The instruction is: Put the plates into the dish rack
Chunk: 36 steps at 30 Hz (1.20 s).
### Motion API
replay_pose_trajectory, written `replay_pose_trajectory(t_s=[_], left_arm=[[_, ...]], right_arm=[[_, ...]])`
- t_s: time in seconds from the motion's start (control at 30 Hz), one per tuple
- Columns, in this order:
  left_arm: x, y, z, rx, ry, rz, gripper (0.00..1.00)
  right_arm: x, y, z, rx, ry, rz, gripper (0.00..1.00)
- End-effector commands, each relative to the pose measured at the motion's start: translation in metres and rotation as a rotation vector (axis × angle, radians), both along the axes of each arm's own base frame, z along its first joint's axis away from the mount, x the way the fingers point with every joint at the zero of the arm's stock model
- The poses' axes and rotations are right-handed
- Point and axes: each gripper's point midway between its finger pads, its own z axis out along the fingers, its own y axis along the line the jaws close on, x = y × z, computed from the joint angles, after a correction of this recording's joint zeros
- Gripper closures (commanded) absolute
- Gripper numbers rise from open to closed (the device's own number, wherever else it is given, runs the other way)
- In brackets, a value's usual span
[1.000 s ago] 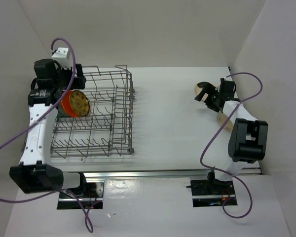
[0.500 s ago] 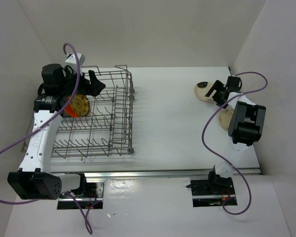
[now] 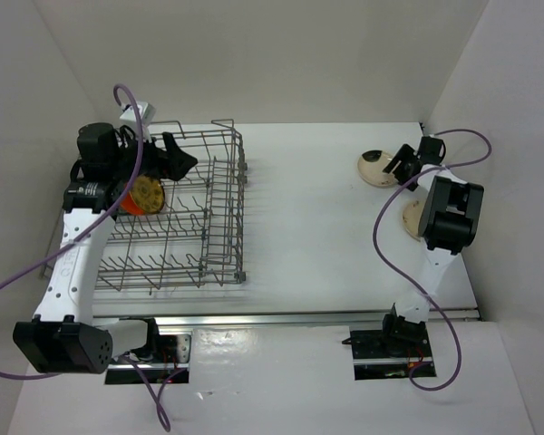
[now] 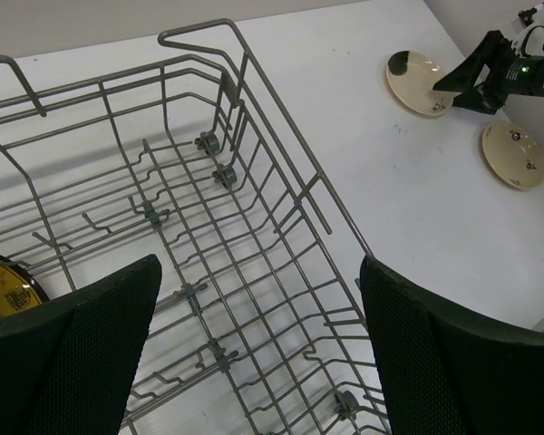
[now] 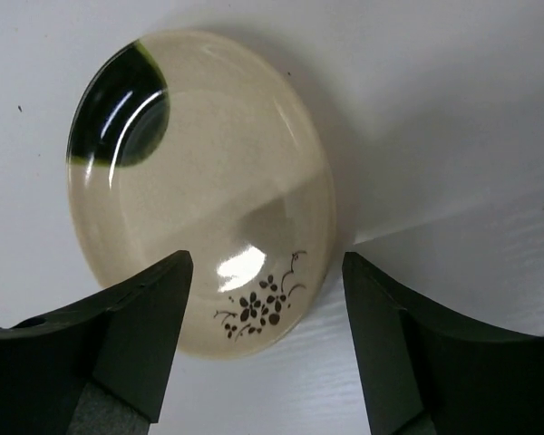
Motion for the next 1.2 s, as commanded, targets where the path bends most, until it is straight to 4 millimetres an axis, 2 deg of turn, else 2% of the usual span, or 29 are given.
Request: replay_pose_trajectory(t_s=[0.0,0.07,0.17,0.2,0.23,0.27,0.33,0.37,0.4,0.47,0.5,0.57,0.6,0.63,0.7,0.73,0.8,0.83,0.9,0.93,1.0,1.03,1.07,1.1,1.13,1.17], left_arm=[[-0.006,-0.007,0.021,-0.034,-0.065,-0.026,0.05],[-0.008,-0.009,0.021,-0.045,-0.059,-0.032,0.05],[-0.009,-0.014,0.024,-0.056,-0.063,-0.050,0.05],[-0.008,-0.016,0.020,-0.059,-0.052,-0.061,0.05],[-0.008,-0.017,0.023,-0.062,-0.064,-0.072,0.05],[-0.008,-0.022,0.023,-0.082,-0.056,-0.101,0.05],[-0.007,-0.034,0.019,-0.123,-0.044,-0.155,0.05],[-0.006,-0.042,0.015,-0.142,-0.024,-0.196,0.05],[-0.006,-0.051,0.014,-0.165,-0.005,-0.217,0.05],[-0.003,-0.061,0.025,-0.174,-0.038,-0.255,0.05],[-0.006,-0.073,0.028,-0.187,-0.038,-0.294,0.06],[-0.001,-0.085,0.036,-0.205,-0.055,-0.330,0.07],[-0.003,-0.095,0.039,-0.220,-0.049,-0.354,0.08],[0.003,-0.102,0.030,-0.228,-0.022,-0.365,0.08],[0.003,-0.121,0.028,-0.250,0.000,-0.405,0.11],[0.004,-0.129,0.027,-0.256,0.007,-0.420,0.11],[0.015,-0.144,0.016,-0.267,0.031,-0.434,0.13],[0.014,-0.157,0.022,-0.279,0.027,-0.462,0.14],[0.020,-0.171,0.021,-0.291,0.036,-0.485,0.16],[0.027,-0.184,0.009,-0.290,0.061,-0.505,0.17],[0.035,-0.197,0.019,-0.299,0.049,-0.526,0.19],[0.042,-0.207,0.005,-0.296,0.090,-0.535,0.21],[0.046,-0.210,0.012,-0.298,0.079,-0.546,0.22],[0.051,-0.212,0.010,-0.297,0.088,-0.545,0.22],[0.051,-0.220,0.001,-0.309,0.126,-0.567,0.24],[0.052,-0.223,0.002,-0.318,0.122,-0.581,0.25]], right_arm=[[0.000,-0.006,-0.029,0.003,0.062,-0.018,0.27],[0.002,-0.004,-0.038,0.014,0.073,-0.011,0.35],[0.006,-0.004,-0.047,0.030,0.081,-0.011,0.67],[0.007,-0.004,-0.048,0.033,0.091,-0.011,0.91],[0.008,-0.004,-0.046,0.033,0.092,-0.011,1.00],[0.006,-0.007,-0.051,0.038,0.099,-0.002,1.00],[0.007,-0.002,-0.045,0.051,0.083,0.029,1.00],[0.009,0.005,-0.037,0.073,0.061,0.067,1.00],[0.010,0.010,-0.019,0.084,0.027,0.089,1.00],[0.014,0.022,0.006,0.103,-0.050,0.156,1.00],[0.015,0.033,0.038,0.120,-0.122,0.220,1.00],[0.013,0.044,0.073,0.132,-0.197,0.289,1.00],[0.008,0.056,0.110,0.132,-0.278,0.355,1.00],[0.002,0.067,0.123,0.135,-0.317,0.394,1.00],[-0.012,0.082,0.156,0.147,-0.386,0.473,1.00],[-0.019,0.087,0.187,0.121,-0.447,0.507,1.00],[-0.032,0.096,0.204,0.135,-0.472,0.548,1.00],[-0.042,0.108,0.223,0.130,-0.506,0.597,1.00],[-0.053,0.124,0.231,0.131,-0.517,0.637,1.00],[-0.059,0.136,0.239,0.137,-0.525,0.668,1.00],[-0.075,0.150,0.251,0.135,-0.550,0.703,1.00],[-0.082,0.159,0.259,0.140,-0.575,0.741,1.00],[-0.092,0.169,0.270,0.135,-0.599,0.770,1.00],[-0.097,0.174,0.273,0.143,-0.601,0.777,1.00],[-0.105,0.186,0.284,0.135,-0.626,0.805,1.00],[-0.107,0.190,0.286,0.131,-0.625,0.804,1.00]])
